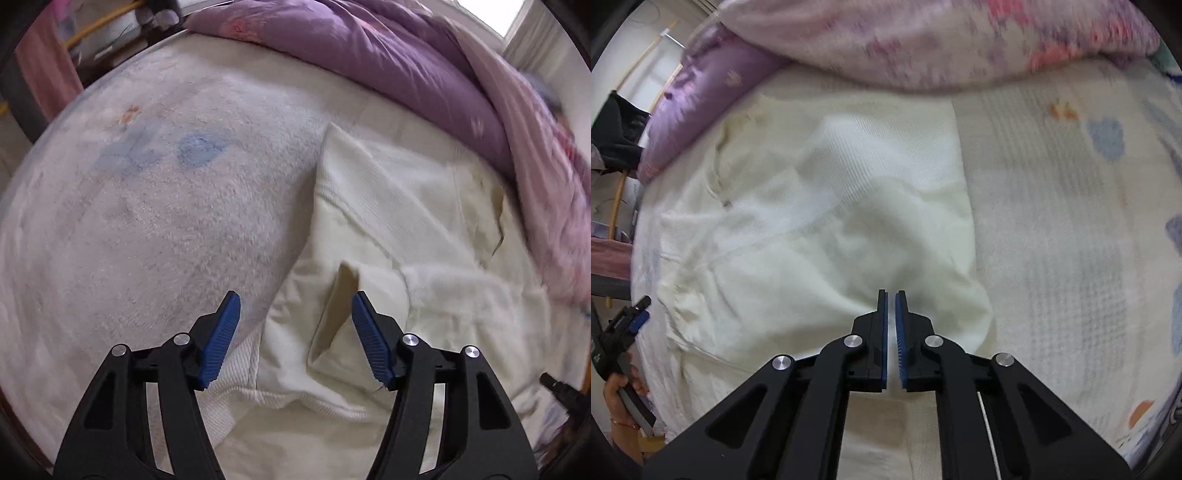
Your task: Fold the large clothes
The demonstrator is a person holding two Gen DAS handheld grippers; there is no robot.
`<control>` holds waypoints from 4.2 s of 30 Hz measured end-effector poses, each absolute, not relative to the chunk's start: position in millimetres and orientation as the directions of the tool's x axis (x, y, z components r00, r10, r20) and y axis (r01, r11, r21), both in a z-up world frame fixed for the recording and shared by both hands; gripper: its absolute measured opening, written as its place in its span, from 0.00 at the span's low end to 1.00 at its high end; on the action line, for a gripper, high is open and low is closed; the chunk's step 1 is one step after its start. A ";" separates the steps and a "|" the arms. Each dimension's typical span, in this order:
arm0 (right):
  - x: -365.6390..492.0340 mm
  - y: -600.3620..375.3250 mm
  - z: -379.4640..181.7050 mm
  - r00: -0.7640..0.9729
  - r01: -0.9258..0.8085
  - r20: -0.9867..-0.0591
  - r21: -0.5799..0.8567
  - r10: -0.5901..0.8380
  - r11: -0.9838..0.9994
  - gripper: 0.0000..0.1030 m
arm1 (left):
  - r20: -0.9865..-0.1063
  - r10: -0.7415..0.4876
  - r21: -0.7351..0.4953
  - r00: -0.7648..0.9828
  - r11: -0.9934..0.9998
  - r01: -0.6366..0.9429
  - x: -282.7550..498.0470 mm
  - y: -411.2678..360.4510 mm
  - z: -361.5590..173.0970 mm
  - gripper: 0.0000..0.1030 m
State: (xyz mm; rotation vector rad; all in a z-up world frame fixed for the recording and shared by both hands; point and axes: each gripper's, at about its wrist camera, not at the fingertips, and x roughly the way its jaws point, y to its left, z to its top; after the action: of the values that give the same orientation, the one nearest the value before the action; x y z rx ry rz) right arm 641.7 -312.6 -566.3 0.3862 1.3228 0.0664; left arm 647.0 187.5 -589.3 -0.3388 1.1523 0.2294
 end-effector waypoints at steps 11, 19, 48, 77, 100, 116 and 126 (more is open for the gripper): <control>704.6 -312.8 -623.8 0.160 0.242 -0.947 0.312 0.279 0.919 0.00 | -0.968 -0.041 -0.093 0.248 0.975 -0.200 690.6 148.1 -653.8 0.70; 711.1 -334.3 -596.2 0.254 0.303 -0.908 0.403 0.334 0.864 0.26 | -0.923 -0.161 -0.230 0.350 0.960 -0.163 715.7 167.3 -606.4 0.83; 824.3 -350.7 -629.5 0.198 0.361 -0.956 0.275 0.215 0.891 0.14 | -0.984 -0.046 -0.046 0.170 0.999 0.005 878.2 165.4 -659.8 0.13; 428.0 -303.7 -484.8 0.322 0.322 -0.917 0.341 0.236 0.883 0.12 | -0.957 -0.158 -0.215 0.241 0.949 -0.230 452.0 222.0 -557.3 0.12; 487.6 -167.5 -561.4 0.167 0.161 -0.912 0.400 0.375 0.902 0.33 | -0.952 -0.137 -0.180 0.273 0.974 -0.139 478.6 146.3 -559.9 0.74; 406.2 -168.2 -533.6 0.035 0.201 -0.902 0.429 0.431 0.881 0.33 | -0.964 -0.203 -0.244 0.174 0.933 -0.264 384.0 189.7 -556.0 0.71; 510.4 -119.8 -586.5 0.032 0.174 -0.906 0.421 0.422 0.890 0.33 | -0.938 -0.293 -0.322 0.186 0.935 -0.151 492.9 118.4 -586.2 0.72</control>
State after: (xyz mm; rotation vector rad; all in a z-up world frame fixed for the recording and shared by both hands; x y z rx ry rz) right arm 510.4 -119.8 -586.5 0.4839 1.5453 0.2030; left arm 492.9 118.4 -586.2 -0.3816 1.3901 -0.1033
